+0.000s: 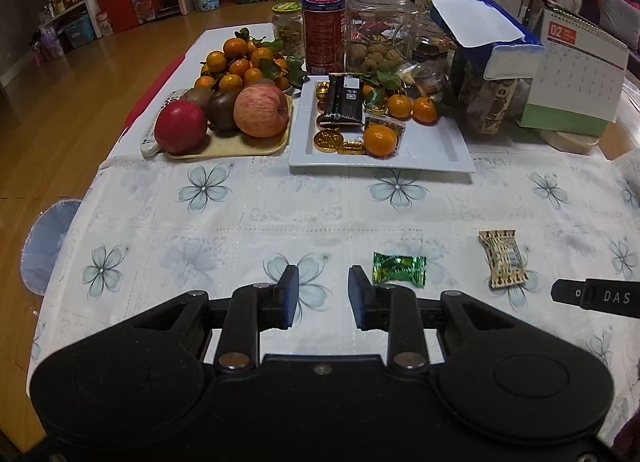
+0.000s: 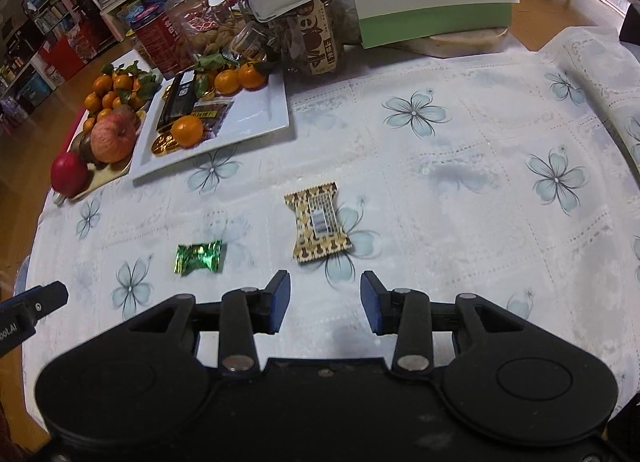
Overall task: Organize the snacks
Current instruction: 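Lower right tool onto the brown-gold barcode bar and close on it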
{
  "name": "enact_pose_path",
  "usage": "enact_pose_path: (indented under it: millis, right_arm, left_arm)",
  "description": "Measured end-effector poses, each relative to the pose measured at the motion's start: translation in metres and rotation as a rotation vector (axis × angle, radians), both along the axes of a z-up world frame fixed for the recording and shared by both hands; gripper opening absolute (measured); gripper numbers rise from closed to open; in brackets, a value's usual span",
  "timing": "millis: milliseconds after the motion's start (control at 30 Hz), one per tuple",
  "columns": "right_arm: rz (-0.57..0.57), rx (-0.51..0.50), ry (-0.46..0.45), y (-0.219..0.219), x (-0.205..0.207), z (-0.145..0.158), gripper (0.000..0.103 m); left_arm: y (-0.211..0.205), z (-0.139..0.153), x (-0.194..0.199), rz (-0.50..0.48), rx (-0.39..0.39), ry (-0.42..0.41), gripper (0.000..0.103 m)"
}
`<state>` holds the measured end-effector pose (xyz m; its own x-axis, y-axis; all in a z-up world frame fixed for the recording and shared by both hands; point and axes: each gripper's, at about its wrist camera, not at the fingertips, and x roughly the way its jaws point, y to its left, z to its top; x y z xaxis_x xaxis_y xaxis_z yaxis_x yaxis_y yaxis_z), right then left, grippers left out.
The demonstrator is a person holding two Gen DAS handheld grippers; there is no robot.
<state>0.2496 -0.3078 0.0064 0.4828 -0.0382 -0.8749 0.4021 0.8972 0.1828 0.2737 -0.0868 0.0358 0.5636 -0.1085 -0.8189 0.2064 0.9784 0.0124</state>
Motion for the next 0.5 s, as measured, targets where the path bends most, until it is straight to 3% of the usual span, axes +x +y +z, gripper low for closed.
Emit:
enact_pose_path:
  millis: [100,167,267,500]
  right_arm:
    - [-0.011,0.022,0.007,-0.006,0.026,-0.01,0.047]
    - [-0.014,0.026,0.017,-0.01,0.041,-0.019,0.048]
    - [-0.03,0.025,0.033,-0.013,0.056,-0.036,0.048]
    - [-0.071,0.0,0.057,-0.011,0.077,-0.06,0.048]
  left_arm:
    - [-0.002,-0.016,0.012,0.01,-0.001,0.03,0.039]
    - [-0.002,-0.03,0.019,0.035,0.017,0.096,0.038]
    - [0.001,-0.041,0.026,0.051,-0.018,0.193,0.037]
    - [0.002,-0.044,0.036,0.095,-0.036,0.24,0.037]
